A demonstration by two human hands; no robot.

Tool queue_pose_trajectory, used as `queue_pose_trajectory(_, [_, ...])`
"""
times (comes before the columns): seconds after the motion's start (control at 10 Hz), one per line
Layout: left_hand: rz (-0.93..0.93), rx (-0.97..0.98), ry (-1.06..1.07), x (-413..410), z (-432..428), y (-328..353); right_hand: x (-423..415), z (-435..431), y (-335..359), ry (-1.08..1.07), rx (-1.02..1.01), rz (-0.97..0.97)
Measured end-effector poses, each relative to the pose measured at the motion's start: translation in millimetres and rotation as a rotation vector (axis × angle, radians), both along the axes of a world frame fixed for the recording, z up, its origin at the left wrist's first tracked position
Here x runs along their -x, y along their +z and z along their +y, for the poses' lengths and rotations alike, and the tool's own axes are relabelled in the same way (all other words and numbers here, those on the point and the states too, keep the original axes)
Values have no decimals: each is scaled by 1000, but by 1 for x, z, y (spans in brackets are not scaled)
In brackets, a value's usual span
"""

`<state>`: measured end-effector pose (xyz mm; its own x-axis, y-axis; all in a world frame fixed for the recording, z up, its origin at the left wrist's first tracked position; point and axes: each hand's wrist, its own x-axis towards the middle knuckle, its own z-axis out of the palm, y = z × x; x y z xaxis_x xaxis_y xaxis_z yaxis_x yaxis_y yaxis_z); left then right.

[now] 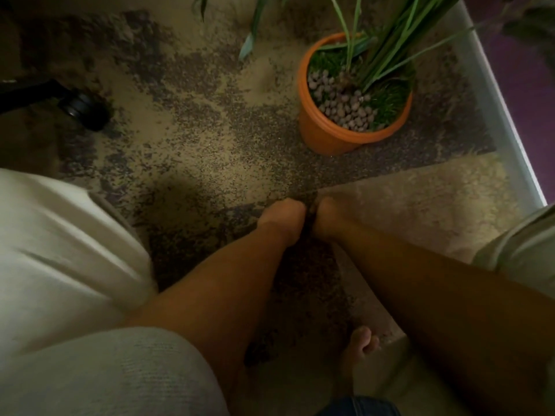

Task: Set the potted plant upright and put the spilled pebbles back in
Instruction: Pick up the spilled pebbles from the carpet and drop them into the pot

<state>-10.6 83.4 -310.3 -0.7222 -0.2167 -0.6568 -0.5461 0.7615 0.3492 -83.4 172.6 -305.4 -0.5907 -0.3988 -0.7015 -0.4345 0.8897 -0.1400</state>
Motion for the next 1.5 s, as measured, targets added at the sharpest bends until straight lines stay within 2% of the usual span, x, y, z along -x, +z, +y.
queue_pose_trajectory(0.1, [13,-57,85,3,-3,2,-12,-17,-26,-152,-103,172])
queue_pose_trajectory(0.2, [53,-144,256,6,-13,1,-9,-19,-15,-80,62,175])
queue_pose_trajectory(0.3, [96,-235,446,6,-18,0,0,-10,-8,-81,147,-108])
queue_pose_trajectory(0.4, [111,-339,595,7,-20,-3,3,-12,-5,-230,268,-139])
queue_pose_trajectory(0.5, [112,-330,565,7,-21,-4,1,-13,-3,-258,262,-183])
queue_pose_trajectory(0.7, [153,-178,696,6,-31,-2,-13,-6,-5,76,91,-47])
queue_pose_trajectory(0.8, [147,-218,761,5,-38,-1,-18,-3,-7,46,93,-92])
queue_pose_trajectory(0.9, [153,-226,813,4,-40,-2,-15,-5,-4,46,84,-48])
queue_pose_trajectory(1.0, [136,-251,806,2,-40,-3,-9,-11,4,-33,116,-51])
queue_pose_trajectory(1.1, [105,-277,790,3,-43,1,0,-16,12,-216,176,-100])
queue_pose_trajectory(1.3, [74,-521,804,12,-46,25,14,-30,26,-426,289,-203])
queue_pose_trajectory(1.5, [207,-416,591,28,-68,86,24,-42,69,-539,488,-242])
